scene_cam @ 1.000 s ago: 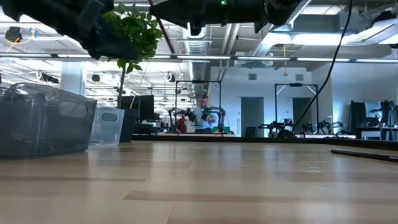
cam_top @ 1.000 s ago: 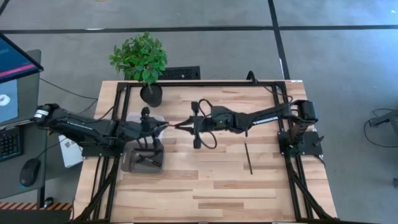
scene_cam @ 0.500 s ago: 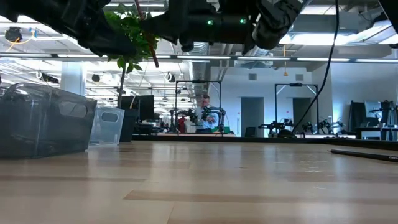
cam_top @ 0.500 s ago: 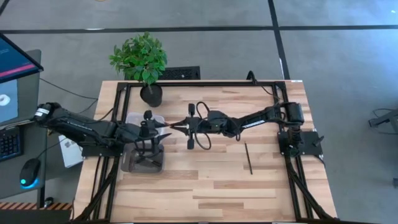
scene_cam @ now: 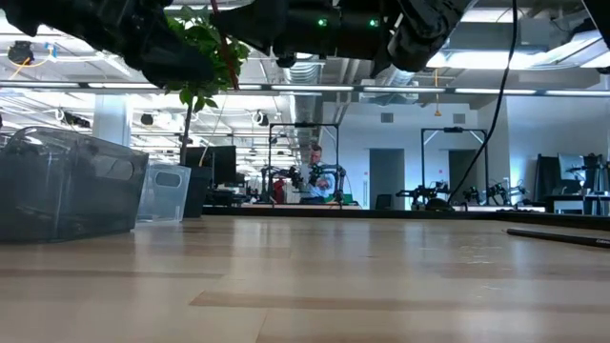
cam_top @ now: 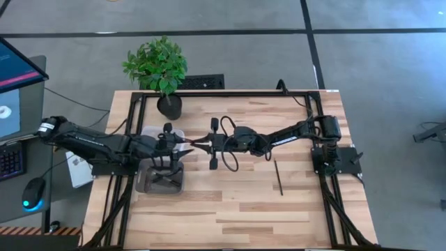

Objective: Sort pens & pencils
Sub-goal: Put the red pencil into the transparent bin

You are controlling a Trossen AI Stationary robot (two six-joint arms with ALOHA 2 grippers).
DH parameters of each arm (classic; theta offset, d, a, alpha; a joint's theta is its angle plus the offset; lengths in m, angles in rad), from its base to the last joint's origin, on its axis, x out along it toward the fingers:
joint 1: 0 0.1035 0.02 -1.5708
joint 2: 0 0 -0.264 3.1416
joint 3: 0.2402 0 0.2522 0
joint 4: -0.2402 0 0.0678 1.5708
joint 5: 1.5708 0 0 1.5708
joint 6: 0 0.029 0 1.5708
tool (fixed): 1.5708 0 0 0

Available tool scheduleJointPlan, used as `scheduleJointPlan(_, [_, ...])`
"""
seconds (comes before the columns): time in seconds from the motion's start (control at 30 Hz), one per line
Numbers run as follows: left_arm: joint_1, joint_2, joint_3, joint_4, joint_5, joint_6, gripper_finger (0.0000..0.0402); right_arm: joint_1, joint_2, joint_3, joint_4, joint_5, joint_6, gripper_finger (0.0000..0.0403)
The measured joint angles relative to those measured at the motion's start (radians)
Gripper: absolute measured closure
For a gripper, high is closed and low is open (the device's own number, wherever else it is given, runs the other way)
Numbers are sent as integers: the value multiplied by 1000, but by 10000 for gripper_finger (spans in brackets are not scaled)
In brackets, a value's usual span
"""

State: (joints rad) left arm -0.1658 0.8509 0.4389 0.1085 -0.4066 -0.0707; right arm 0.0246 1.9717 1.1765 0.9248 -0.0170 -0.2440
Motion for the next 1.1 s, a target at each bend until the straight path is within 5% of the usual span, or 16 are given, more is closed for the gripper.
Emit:
scheduleJointPlan(0.73, [40, 186, 0, 283, 1, 114, 238, 1, 0, 14, -3, 0, -44, 364])
scheduleJointPlan(1.1, [43, 180, 0, 268, 6, 170, 386, 0, -1, 15, -6, 2, -45, 364])
